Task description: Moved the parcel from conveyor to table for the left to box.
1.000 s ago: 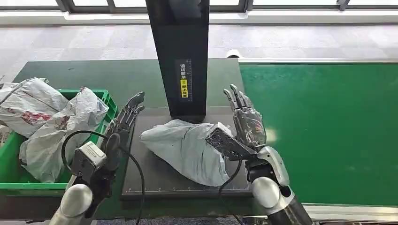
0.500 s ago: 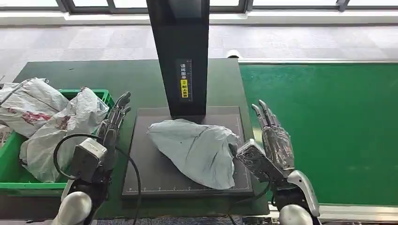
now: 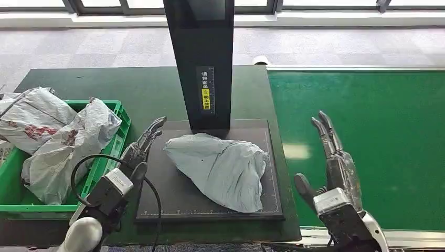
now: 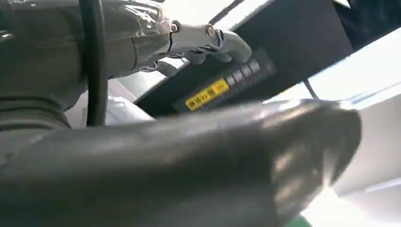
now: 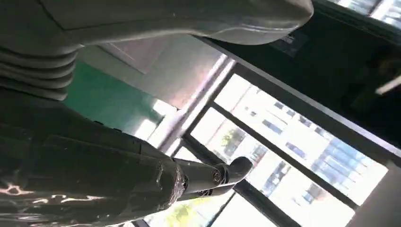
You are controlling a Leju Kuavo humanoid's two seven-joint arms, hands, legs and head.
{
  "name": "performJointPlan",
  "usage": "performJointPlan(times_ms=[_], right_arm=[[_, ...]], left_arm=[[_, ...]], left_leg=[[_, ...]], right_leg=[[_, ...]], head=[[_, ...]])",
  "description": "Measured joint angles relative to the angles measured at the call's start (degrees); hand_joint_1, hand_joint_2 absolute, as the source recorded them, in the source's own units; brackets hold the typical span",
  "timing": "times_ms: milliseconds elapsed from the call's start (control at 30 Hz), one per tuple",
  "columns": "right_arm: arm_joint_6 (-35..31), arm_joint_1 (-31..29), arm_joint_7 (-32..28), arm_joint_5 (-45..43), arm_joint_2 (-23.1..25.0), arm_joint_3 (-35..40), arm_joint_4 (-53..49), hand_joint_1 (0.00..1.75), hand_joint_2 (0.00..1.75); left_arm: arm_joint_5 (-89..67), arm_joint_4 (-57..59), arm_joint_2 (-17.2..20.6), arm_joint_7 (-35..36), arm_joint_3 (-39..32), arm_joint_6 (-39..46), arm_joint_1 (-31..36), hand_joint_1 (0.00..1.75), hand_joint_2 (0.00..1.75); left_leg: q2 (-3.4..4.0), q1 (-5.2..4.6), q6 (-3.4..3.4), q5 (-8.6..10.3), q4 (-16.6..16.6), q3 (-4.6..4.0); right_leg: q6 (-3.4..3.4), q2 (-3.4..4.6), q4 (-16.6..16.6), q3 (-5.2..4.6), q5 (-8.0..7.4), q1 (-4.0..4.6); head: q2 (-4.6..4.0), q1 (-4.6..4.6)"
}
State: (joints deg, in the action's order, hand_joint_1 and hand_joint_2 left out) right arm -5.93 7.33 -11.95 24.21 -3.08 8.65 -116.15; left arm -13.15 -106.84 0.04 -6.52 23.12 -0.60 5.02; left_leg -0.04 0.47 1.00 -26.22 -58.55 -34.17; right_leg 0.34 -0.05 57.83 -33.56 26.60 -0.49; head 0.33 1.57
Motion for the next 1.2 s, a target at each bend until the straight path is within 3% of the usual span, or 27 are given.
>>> performJointPlan(times_ms=[33,167,200,233,300,467,833,1200], right_arm=[[-1.5,0.3,-3.3,-0.6,0.0,-0.2,-0.7,0.0,0.0],[-1.8,0.3,-3.3,-0.7,0.0,-0.3,-0.9,0.0,0.0],[-1.9,0.4,-4.0,-0.7,0.0,-0.3,-0.9,0.0,1.75],[-5.2,1.4,-12.3,-2.0,0.0,-0.4,-4.1,0.0,1.75],[-6.9,1.8,-18.6,-4.3,0.0,-0.4,-6.1,0.0,1.75],[-7.4,1.8,-25.6,-8.1,0.0,-0.4,-8.5,0.0,1.75],[-7.8,0.0,-24.5,-6.4,0.1,-0.2,-11.3,0.0,1.75],[-8.2,-0.1,-24.6,-5.0,0.2,0.2,-12.6,0.0,1.75]], left_arm=[[-1.8,0.4,0.2,-1.2,0.5,-1.2,0.5,0.0,1.75],[-2.2,0.5,0.2,-1.4,0.7,-1.4,0.6,0.0,1.75],[-2.2,0.5,0.2,-1.4,0.8,-1.5,0.7,0.0,1.75],[-9.4,3.8,0.5,-3.8,4.2,-2.1,4.5,0.0,1.75],[-11.0,6.6,0.8,-3.9,6.4,-3.3,7.6,0.0,1.75],[-15.3,10.9,0.8,-3.1,9.5,-6.2,11.5,0.0,1.75],[-18.9,24.9,-3.5,-4.0,19.1,-11.0,21.5,0.0,1.75],[-20.3,30.9,-6.5,-3.4,22.5,-10.8,24.2,0.0,1.75]], left_leg=[[0.0,0.0,0.0,0.0,0.0,0.0],[0.0,0.0,0.0,0.0,0.0,0.0],[0.0,0.0,0.0,0.0,0.0,0.01],[0.06,0.0,-0.01,0.0,0.0,0.04],[0.06,0.0,-0.01,0.03,0.0,0.08],[0.04,0.0,-0.01,0.05,0.0,0.08],[0.02,-0.02,-0.03,0.05,-0.1,0.05],[0.03,-0.02,-0.04,0.04,-0.1,0.04]], right_leg=[[0.0,-0.01,0.0,0.0,0.0,0.0],[0.0,-0.01,0.0,0.01,0.0,0.0],[0.0,-0.01,0.0,0.02,0.0,0.0],[0.01,0.02,0.0,0.05,-0.03,0.0],[0.03,0.04,0.0,0.06,-0.09,0.0],[0.03,0.03,0.0,0.09,-0.1,0.0],[0.09,0.03,0.0,0.13,-0.15,-0.02],[0.1,0.03,0.0,0.11,-0.15,-0.01]], head=[[0.0,0.0],[0.0,0.0],[0.02,0.0],[0.0,0.0],[0.02,0.0],[0.0,0.0],[0.0,0.0],[0.0,0.0]])
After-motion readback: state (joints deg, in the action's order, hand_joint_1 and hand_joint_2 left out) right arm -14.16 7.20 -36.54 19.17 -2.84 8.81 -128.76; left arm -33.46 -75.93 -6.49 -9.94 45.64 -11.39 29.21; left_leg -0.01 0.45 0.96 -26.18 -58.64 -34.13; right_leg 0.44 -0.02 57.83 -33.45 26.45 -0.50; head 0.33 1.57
